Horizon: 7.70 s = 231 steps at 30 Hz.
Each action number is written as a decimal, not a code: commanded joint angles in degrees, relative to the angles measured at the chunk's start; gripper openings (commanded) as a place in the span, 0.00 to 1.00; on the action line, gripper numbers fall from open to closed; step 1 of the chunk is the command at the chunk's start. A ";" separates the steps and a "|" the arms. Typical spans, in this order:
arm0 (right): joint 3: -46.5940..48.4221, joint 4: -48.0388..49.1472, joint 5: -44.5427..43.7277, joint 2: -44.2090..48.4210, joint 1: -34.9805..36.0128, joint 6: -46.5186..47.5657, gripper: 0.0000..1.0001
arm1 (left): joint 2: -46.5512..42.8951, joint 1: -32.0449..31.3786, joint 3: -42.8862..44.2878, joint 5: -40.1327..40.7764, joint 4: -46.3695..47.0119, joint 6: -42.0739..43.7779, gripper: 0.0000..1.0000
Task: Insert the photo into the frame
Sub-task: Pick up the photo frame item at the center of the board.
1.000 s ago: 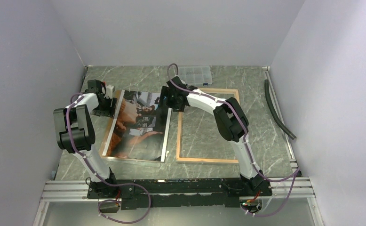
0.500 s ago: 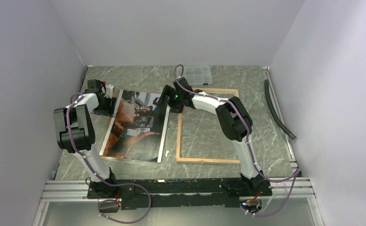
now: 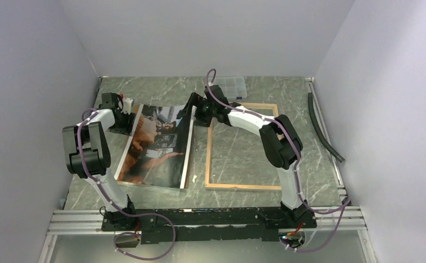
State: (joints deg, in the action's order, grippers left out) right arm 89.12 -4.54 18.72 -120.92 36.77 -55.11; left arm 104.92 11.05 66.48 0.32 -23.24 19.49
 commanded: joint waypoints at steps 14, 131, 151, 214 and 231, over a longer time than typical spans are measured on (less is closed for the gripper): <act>-2.26 32.86 24.10 1.53 2.42 -5.59 0.93 | 2.15 -0.50 -1.91 -0.51 -1.38 0.37 0.67; -15.83 17.27 23.64 15.80 -10.64 -6.04 0.00 | 2.86 -0.28 0.05 -2.62 -6.09 4.62 0.55; 0.21 -27.86 13.70 36.19 -20.65 19.75 0.00 | 1.40 -1.82 -0.14 -4.01 -7.30 4.67 0.55; -6.92 -2.44 40.96 44.28 -24.40 4.27 0.00 | -12.02 -6.79 18.29 -64.71 -28.62 -2.73 0.94; -10.01 -3.63 38.42 39.87 -24.35 7.03 0.00 | -10.97 -6.74 20.54 -75.51 -34.46 -0.96 0.32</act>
State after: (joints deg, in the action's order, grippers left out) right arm 79.55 -7.64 58.96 -80.09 12.05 -51.16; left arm 94.32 4.89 84.53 -69.38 -55.66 17.96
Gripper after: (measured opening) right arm 0.011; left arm 0.408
